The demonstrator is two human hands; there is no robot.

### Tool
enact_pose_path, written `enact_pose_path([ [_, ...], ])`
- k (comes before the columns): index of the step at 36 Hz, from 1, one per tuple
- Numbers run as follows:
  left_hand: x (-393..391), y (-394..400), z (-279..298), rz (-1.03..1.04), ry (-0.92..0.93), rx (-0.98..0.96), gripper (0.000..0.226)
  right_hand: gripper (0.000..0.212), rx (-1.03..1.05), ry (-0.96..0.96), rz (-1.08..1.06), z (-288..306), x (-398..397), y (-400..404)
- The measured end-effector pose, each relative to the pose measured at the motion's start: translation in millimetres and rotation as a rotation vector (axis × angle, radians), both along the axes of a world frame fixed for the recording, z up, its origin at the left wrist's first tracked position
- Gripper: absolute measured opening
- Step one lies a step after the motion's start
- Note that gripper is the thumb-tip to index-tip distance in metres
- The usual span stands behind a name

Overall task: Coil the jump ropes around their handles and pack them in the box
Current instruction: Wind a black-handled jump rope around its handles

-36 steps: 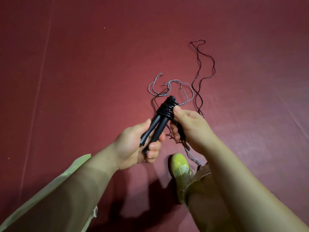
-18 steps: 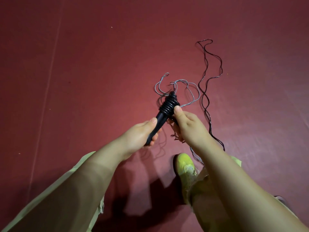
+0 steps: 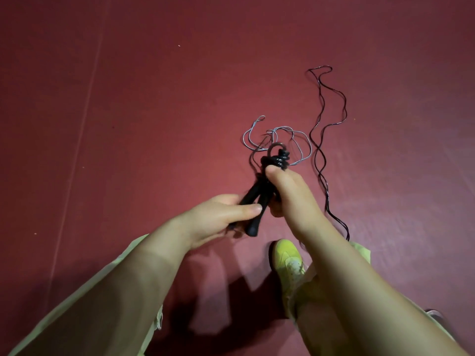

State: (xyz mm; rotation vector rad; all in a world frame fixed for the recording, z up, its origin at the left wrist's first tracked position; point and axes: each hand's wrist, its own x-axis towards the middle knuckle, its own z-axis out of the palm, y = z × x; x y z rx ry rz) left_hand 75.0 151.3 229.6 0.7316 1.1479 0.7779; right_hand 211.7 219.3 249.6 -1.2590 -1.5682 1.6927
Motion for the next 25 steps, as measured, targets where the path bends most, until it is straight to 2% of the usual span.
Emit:
enact_pose_path([
  [5, 3.2, -4.2, 0.7, -0.217, -0.635, -0.109, 0.071, 0.032, -0.259, 0.266, -0.094, -0.3, -1.2, 3.8],
  [7, 4.2, -3.1, 1.2, -0.221, -0.802, -0.123, 0.074, 0.036, -0.286, 0.307, -0.101, 1.0, 0.2, 4.5],
  [9, 4.7, -2.6, 1.2, -0.196, -0.86, -0.159, 0.07, 0.043, -0.25, 0.233, -0.049, 1.1, 1.5, 6.5],
  [13, 2.7, -0.1, 4.7, -0.147, -0.599, -0.217, 0.064, 0.063, -0.158, 0.03, 0.126, -4.3, 8.7, 13.5],
  [17, -4.4, -0.6, 5.1, -0.178, -0.299, -0.22, 0.063, 0.043, -0.117, -0.056, 0.246, -6.5, 18.0, 14.3],
  [21, -6.1, -1.8, 8.6, -0.11, -0.087, -0.2, 0.061, 0.043, -0.061, -0.085, 0.295, -6.8, 16.9, 11.7],
  [25, -0.5, -3.2, 2.4, -0.016, 0.172, -0.178, 0.061, 0.045, -0.097, -0.226, 0.295, -11.9, 14.3, 10.3],
])
